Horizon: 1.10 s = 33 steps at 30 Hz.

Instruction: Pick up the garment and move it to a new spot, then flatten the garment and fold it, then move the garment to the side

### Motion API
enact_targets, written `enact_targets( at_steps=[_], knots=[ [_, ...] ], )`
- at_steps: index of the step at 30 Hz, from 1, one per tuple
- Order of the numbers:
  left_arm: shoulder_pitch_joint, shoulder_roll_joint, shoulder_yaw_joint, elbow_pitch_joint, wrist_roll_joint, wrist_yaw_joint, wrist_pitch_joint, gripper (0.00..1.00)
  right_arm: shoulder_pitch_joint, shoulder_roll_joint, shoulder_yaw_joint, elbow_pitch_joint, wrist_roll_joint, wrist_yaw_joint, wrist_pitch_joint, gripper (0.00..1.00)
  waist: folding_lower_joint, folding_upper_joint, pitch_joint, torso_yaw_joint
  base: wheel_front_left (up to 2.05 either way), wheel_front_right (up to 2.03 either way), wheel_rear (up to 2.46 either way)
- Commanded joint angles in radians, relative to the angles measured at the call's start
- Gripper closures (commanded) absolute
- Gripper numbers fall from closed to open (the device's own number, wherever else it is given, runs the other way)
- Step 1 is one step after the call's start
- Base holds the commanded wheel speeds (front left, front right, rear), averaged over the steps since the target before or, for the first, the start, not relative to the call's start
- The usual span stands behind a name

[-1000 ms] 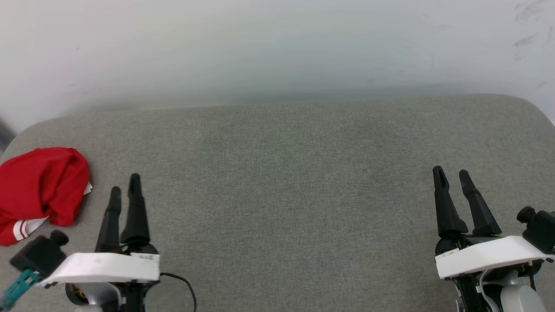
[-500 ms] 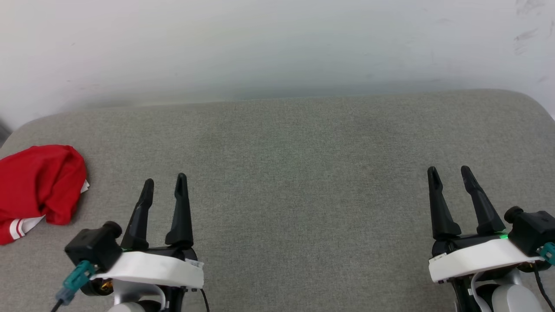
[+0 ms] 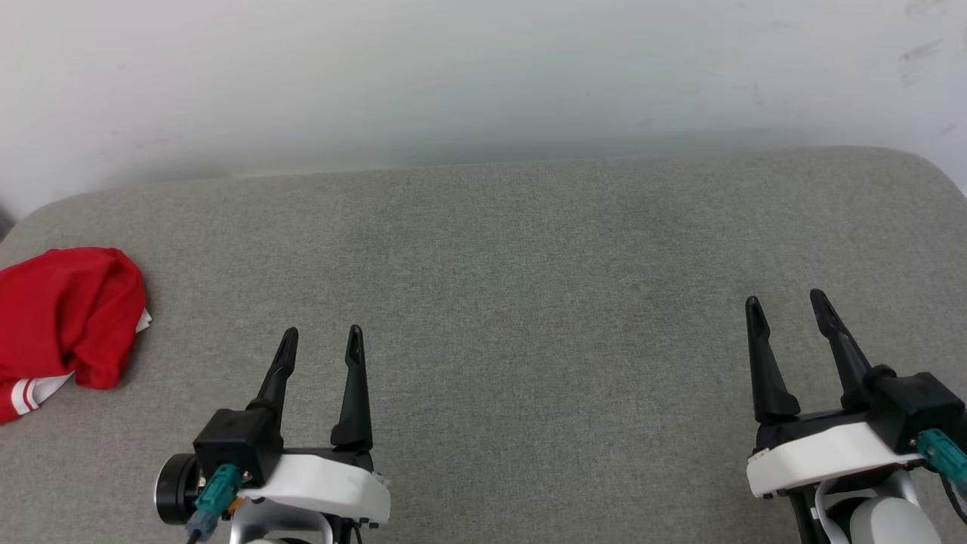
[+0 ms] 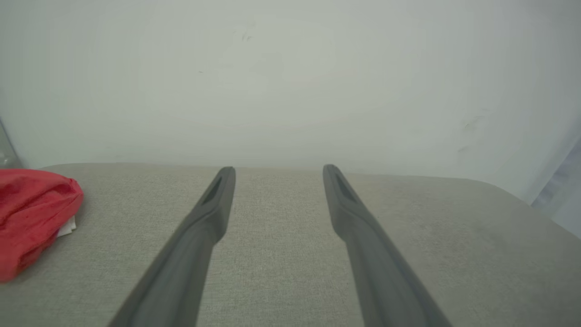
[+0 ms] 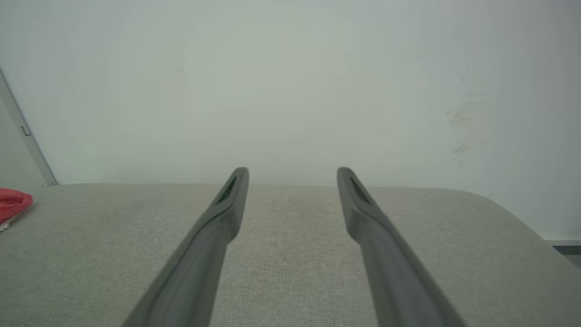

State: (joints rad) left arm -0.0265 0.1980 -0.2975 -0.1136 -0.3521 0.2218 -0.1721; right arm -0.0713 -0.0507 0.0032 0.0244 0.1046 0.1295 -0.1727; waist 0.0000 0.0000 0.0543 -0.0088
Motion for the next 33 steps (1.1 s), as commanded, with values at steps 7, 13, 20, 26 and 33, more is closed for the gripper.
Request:
enact_targets(
  at_steps=[7, 13, 20, 26, 33],
  knots=[
    [-0.023, -0.001, -0.017, -0.033, 0.024, 0.003, -0.024, 0.0, -0.01, 0.0, 0.003, -0.026, -0.032, 0.001, -0.024, 0.0, 0.0, 0.0, 0.004, -0.001, 0.0, 0.0, 0.0],
    [0.019, -0.062, 0.071, -0.045, -0.002, -0.098, -0.037, 0.0, 0.0, 0.0, 0.0, -0.024, 0.033, 0.001, -0.036, 0.0, 0.0, 0.0, 0.003, -0.001, 0.0, 0.0, 0.0],
    [0.061, -0.13, 0.203, 0.001, 0.038, -0.256, -0.052, 0.0, 0.005, 0.001, 0.009, 0.018, 0.06, 0.001, -0.051, 0.0, 0.0, 0.0, -0.003, -0.003, 0.0, 0.0, 0.0],
    [0.075, -0.146, 0.252, 0.03, 0.098, -0.312, -0.064, 0.0, 0.011, 0.001, 0.018, 0.037, 0.052, 0.001, -0.062, 0.0, 0.0, 0.0, -0.008, -0.004, 0.0, 0.0, 0.0],
    [0.084, -0.148, 0.246, 0.026, 0.137, -0.322, -0.079, 0.0, 0.014, 0.001, 0.024, 0.049, 0.011, 0.001, -0.078, 0.0, 0.0, 0.0, -0.014, -0.007, 0.0, 0.0, 0.0]
  ],
)
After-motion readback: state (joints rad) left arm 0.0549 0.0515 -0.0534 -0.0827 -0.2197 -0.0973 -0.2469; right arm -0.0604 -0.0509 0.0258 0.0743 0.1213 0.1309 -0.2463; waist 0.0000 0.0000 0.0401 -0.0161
